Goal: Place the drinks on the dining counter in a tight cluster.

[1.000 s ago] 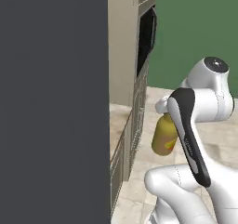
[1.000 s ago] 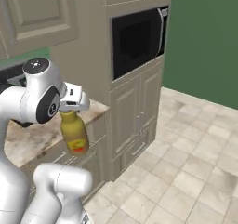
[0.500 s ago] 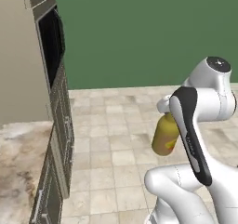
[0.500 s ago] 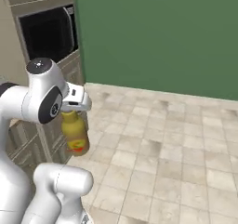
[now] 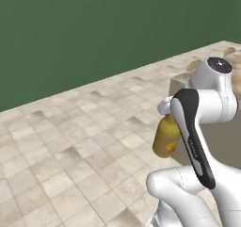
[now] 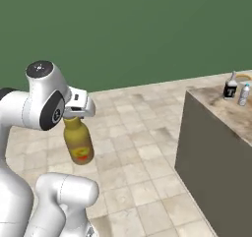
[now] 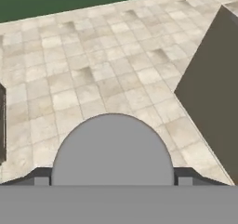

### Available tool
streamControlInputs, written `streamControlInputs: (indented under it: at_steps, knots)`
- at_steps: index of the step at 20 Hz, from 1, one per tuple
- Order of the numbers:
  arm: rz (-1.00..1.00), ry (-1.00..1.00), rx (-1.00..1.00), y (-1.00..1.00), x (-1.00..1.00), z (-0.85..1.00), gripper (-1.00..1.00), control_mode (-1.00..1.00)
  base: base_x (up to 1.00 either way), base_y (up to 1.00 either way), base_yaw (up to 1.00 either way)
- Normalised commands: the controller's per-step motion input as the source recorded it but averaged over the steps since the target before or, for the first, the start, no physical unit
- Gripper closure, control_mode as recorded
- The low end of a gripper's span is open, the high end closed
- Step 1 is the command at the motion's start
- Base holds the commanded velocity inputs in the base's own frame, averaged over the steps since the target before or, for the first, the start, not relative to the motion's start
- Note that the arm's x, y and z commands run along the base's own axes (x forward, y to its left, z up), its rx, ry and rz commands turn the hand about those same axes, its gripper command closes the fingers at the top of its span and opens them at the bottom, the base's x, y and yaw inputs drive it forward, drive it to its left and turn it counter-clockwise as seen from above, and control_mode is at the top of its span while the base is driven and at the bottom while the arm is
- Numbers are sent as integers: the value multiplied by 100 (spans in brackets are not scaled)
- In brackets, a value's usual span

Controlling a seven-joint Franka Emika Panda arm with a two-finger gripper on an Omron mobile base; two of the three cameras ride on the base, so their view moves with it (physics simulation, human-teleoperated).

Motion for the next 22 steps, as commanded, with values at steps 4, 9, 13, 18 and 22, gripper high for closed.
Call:
streamControlInputs:
  at_steps: [4, 9, 13, 18, 22]
  knots:
    - [0, 0, 0, 0, 0, 0, 100, 100, 46, -64, -37]
    - [0, 0, 0, 0, 0, 0, 100, 100, 82, -83, 2]
    - [0, 0, 0, 0, 0, 0, 100, 100, 91, -59, -36]
    - [0, 0, 0, 0, 0, 0, 100, 100, 47, -2, -76]
    - [0, 0, 0, 0, 0, 0, 100, 100, 57, 0, -72]
